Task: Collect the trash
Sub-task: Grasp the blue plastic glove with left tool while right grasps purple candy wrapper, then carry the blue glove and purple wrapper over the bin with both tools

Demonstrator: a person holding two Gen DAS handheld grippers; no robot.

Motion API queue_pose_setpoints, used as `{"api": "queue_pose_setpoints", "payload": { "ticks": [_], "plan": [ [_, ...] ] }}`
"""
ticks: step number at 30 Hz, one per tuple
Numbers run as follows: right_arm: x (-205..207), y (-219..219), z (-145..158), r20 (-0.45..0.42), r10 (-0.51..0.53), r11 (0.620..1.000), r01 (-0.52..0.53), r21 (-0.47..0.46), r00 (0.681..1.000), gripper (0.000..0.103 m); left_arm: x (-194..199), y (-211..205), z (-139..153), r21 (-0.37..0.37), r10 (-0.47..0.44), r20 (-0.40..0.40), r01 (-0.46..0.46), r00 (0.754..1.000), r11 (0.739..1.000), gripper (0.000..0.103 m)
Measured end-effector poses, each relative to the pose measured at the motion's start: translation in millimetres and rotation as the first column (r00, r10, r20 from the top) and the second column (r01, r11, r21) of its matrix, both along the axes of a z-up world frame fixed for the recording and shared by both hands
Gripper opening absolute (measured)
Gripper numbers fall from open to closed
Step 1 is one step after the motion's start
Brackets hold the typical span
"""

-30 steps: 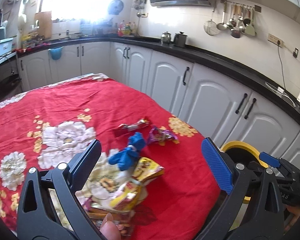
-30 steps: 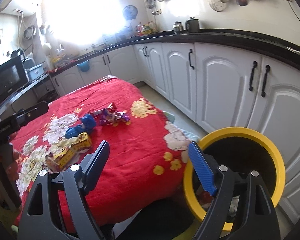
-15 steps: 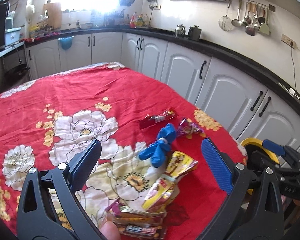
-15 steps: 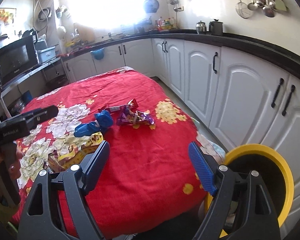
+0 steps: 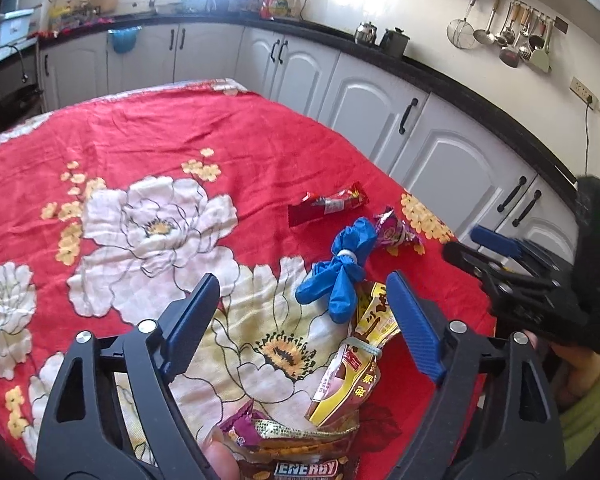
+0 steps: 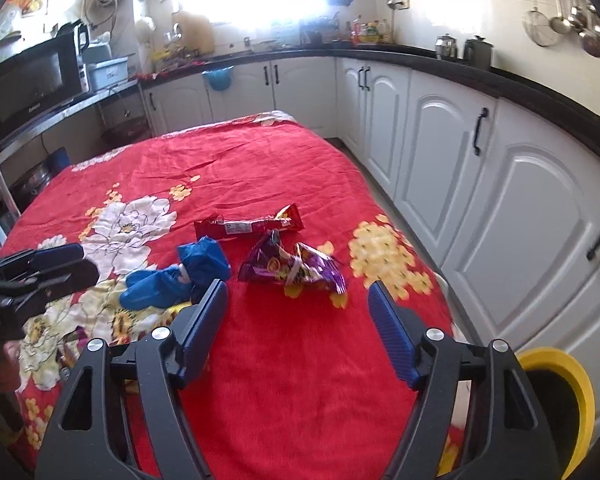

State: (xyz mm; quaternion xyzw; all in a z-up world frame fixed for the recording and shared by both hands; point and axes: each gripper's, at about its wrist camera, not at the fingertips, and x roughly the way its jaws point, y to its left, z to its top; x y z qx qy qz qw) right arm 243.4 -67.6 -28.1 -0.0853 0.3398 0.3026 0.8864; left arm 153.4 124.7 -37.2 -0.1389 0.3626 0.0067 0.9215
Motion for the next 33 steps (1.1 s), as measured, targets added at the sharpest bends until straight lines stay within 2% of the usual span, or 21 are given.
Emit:
{"api": "queue_pose_setpoints", "payload": {
  "ticks": [7,10,14,19,23,27,28,33],
  "plan": [
    [31,28,-15,-0.04,0.037,0.998,-0.038,-0.044,0.999,0.053,19,1,-13,-0.066,-0.037,-0.054,0.033,0.998,0.997,0.071],
    [43,38,-21,-0.065,0.058,0.997,-0.061,-0.049,0.996,0.046,27,-2,-13,-0.053,-0.048,-0.063,0.045,0.997,0.998,0.067],
    [54,49,-29,-0.11,0.091,0.994,-0.098,-0.054,0.99,0.022,36,-3,-16,-0.059,-0.055,-0.081,0.05,0.995,0.997,0.063],
    [53,47,-36,-0.11,0.089,0.994,-0.096,-0.06,0.99,0.013,47,-5,-23,-0.065,-0.067,-0.112,0.06,0.991,0.996,0.061],
    [49,38,-38,-0.112,0.064,0.997,-0.067,-0.024,0.992,0.011,52,-8,-31,-0.069,-0.075,-0.142,0.066,0.987,0.995,0.038],
    [41,26,-38,-0.112,0.037,0.999,-0.036,0.009,0.993,0.011,53,-11,-35,-0.077,-0.087,-0.147,0.076,0.985,0.994,0.024],
    [38,22,-38,-0.112,0.03,0.999,-0.029,0.015,0.993,0.01,53,-11,-36,-0.077,-0.089,-0.146,0.078,0.985,0.994,0.017],
    [26,8,-38,-0.105,0.004,0.999,0.0,0.037,0.995,0.01,52,-13,-36,-0.083,-0.097,-0.143,0.086,0.985,0.993,0.007]
  ]
}}
